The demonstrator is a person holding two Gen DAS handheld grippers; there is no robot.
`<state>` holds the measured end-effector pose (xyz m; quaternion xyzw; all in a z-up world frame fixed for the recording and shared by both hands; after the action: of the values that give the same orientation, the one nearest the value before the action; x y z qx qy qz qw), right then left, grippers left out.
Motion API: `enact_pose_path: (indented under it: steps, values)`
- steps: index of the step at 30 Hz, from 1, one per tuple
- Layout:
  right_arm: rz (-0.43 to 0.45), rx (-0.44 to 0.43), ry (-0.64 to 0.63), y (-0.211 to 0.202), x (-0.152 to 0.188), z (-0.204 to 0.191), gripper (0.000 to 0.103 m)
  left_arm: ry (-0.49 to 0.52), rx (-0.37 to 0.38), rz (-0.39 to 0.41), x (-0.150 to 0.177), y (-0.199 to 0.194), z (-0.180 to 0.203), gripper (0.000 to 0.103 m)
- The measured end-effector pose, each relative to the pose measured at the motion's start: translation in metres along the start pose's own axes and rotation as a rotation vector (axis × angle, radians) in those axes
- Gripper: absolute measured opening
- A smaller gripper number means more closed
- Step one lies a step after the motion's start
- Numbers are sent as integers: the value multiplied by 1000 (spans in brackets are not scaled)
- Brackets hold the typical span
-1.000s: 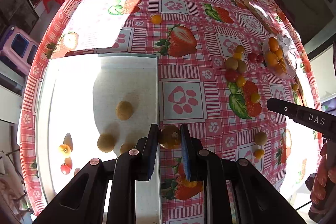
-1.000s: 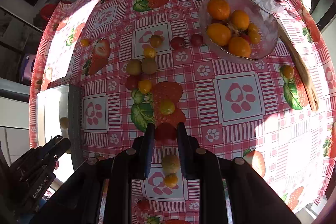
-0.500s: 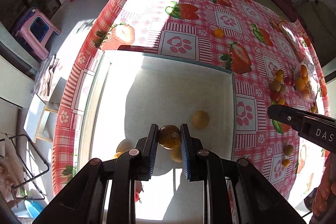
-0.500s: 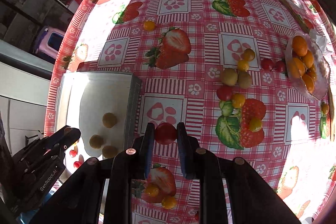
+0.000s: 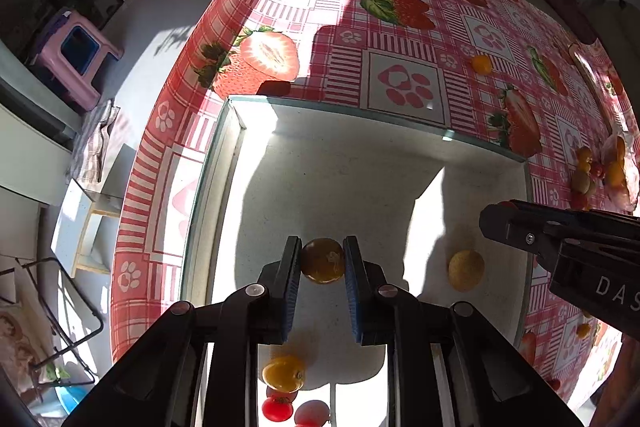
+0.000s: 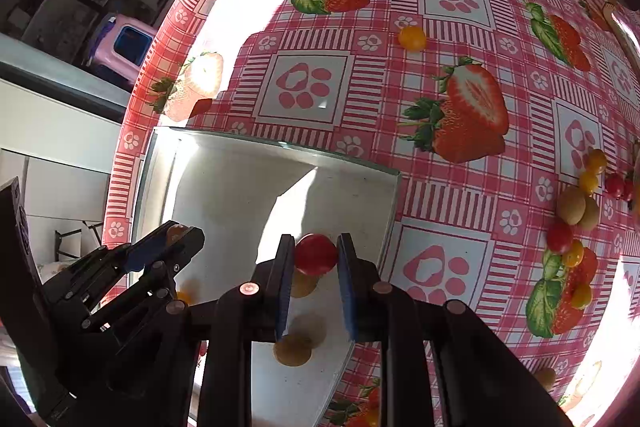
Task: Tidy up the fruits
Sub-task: 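Carry the kiwi and red tomato over the white tray, then open both grippers to drop the kiwi and red tomato into the tray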
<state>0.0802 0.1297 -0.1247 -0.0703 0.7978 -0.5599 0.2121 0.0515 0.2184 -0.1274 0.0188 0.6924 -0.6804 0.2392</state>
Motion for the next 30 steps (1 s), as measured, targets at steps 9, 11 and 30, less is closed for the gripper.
enact_pose_path:
  steps: [9, 11, 30]
  values:
    - [-60, 32, -4, 34, -2, -1, 23, 52, -14, -14, 5, 8, -1, 23]
    - [-52, 35, -6, 35, -2, -2, 24, 65, -20, -14, 5, 8, 0, 23]
    - [54, -63, 82, -26, -11, 19, 77, 116, -61, 19, 0, -13, 19, 66]
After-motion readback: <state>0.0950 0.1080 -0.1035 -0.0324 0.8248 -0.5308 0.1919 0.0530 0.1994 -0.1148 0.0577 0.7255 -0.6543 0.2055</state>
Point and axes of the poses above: each gripper's, at about its wrist camera, not at the fingertips, and y roughly the way its jaws point, z to its right, x to its underside, the point moved 5 cm from there along y, roughly the way its jaws point, and after that the axes turned 6 degrees about z, right-handed, at the moved point
